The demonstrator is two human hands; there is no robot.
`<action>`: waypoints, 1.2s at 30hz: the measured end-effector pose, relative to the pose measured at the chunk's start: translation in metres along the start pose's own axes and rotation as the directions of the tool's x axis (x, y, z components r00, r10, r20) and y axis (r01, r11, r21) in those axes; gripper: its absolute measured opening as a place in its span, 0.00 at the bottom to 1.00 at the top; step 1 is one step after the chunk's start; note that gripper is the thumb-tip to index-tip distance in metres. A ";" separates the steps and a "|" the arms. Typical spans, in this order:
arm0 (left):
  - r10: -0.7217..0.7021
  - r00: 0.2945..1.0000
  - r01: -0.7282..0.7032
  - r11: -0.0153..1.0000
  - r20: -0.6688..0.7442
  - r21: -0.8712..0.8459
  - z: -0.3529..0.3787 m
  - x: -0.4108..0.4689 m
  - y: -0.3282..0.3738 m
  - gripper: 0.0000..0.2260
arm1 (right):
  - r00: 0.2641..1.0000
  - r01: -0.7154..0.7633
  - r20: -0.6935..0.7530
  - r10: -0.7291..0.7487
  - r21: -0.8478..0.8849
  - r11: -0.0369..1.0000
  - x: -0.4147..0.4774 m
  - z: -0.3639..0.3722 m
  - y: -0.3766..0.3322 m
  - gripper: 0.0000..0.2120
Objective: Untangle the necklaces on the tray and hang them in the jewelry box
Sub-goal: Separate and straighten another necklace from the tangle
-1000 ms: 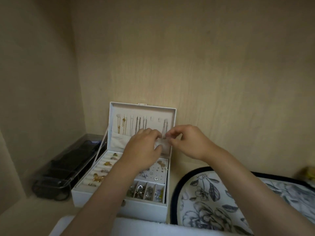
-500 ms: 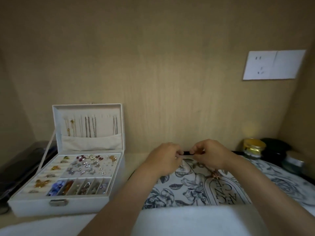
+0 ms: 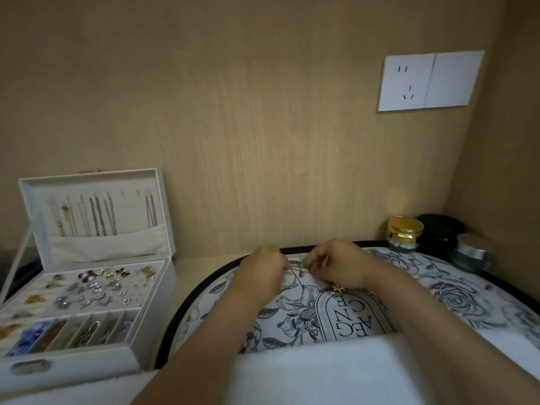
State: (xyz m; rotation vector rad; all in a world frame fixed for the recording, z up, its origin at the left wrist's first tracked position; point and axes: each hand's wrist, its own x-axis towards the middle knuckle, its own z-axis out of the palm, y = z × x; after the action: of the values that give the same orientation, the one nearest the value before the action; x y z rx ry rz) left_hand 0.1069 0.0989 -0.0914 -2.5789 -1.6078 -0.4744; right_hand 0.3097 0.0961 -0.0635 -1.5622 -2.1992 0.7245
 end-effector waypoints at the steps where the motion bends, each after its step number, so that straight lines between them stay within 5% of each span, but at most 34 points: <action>1: -0.042 0.999 0.042 0.999 -0.014 0.011 0.000 -0.001 -0.006 0.11 | 1.000 0.011 -0.009 -0.011 0.020 1.000 -0.001 -0.001 -0.001 0.14; 5: -0.153 0.985 0.151 0.988 -0.078 -0.037 -0.002 -0.009 -0.016 0.10 | 1.000 0.006 -0.025 -0.005 0.059 0.998 -0.004 -0.007 -0.001 0.13; 9: 0.007 0.986 -0.030 0.990 -0.169 -0.135 -0.005 -0.010 0.002 0.10 | 0.996 -0.077 0.043 0.078 -0.046 0.996 -0.008 -0.018 -0.002 0.03; 12: 0.164 0.986 -0.167 0.952 -0.031 -0.255 0.000 -0.008 0.024 0.12 | 0.976 -0.117 0.169 0.135 -0.111 0.987 -0.014 -0.024 -0.007 0.09; 16: 0.143 0.990 -0.139 0.952 -0.003 -0.274 0.006 -0.006 0.028 0.09 | 0.969 -0.109 0.203 0.142 -0.166 0.980 -0.015 -0.025 -0.012 0.09; 21: 0.037 0.999 -0.043 0.964 -0.028 -0.261 -0.005 -0.011 0.017 0.04 | 0.978 -0.134 0.176 0.110 0.127 0.983 -0.014 -0.018 -0.020 0.08; 24: 0.028 1.000 -0.021 0.937 0.014 -0.347 -0.019 -0.019 0.016 0.11 | 0.990 -0.128 0.105 0.096 0.367 0.921 -0.012 -0.010 -0.029 0.05; 28: -0.102 0.994 0.106 0.726 0.046 -0.680 -0.032 -0.026 0.023 0.17 | 0.993 -0.117 0.078 0.087 0.646 0.754 -0.006 -0.002 -0.033 0.11; 33: -0.148 0.989 0.116 0.707 0.014 -0.697 -0.033 -0.030 0.014 0.11 | 0.997 -0.063 0.068 0.021 0.706 0.705 -0.009 0.000 -0.035 0.10; 36: -0.193 0.980 0.178 0.733 0.050 -0.656 -0.036 -0.036 -0.001 0.07 | 0.999 -0.046 0.026 0.038 0.539 0.841 -0.008 0.002 -0.033 0.06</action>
State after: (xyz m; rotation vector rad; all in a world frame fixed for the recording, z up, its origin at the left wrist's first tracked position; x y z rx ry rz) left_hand 0.0833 0.0602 -0.0684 -2.8348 -1.9806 -1.3036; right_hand 0.2860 0.0799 -0.0460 -1.3070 -1.7465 1.2433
